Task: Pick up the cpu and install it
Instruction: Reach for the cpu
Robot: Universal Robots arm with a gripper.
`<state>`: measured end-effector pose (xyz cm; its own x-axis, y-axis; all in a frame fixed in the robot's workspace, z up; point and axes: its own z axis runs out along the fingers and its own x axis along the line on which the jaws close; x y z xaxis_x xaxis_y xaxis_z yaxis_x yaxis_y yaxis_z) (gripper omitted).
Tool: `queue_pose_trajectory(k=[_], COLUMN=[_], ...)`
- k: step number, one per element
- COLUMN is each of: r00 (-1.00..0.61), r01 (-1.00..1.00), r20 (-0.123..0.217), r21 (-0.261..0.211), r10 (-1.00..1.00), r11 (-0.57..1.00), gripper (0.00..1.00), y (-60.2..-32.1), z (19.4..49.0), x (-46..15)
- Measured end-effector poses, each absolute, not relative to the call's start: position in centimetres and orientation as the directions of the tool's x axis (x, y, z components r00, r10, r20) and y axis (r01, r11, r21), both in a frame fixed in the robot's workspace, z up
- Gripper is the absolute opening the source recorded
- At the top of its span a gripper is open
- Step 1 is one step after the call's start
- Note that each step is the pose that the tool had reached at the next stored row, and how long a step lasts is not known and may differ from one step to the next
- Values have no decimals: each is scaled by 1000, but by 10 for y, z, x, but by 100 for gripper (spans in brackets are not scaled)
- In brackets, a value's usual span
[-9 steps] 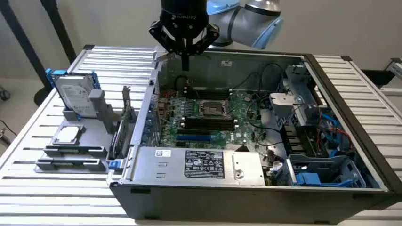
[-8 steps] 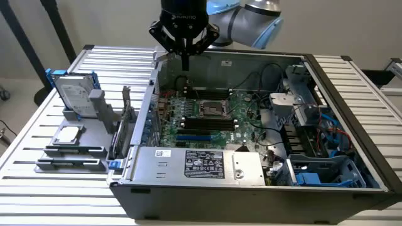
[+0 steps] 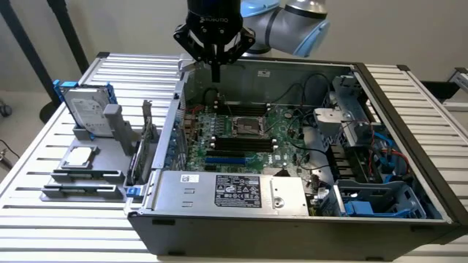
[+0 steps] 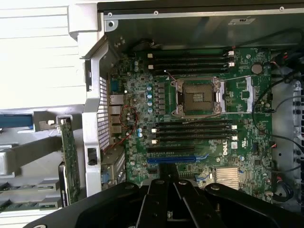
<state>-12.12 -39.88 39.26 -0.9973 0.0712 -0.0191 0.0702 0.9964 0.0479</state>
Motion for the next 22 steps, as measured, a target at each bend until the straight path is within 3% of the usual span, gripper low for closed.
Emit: queue_pose_trajectory(k=[8,22], r00=[-997,-997], r01=[70,70], r20=[-19,-19], r21=[48,48], r10=[71,71], r11=[996,996], gripper=[11,11], y=[-399,-399], z=[393,392], x=[-125,-189])
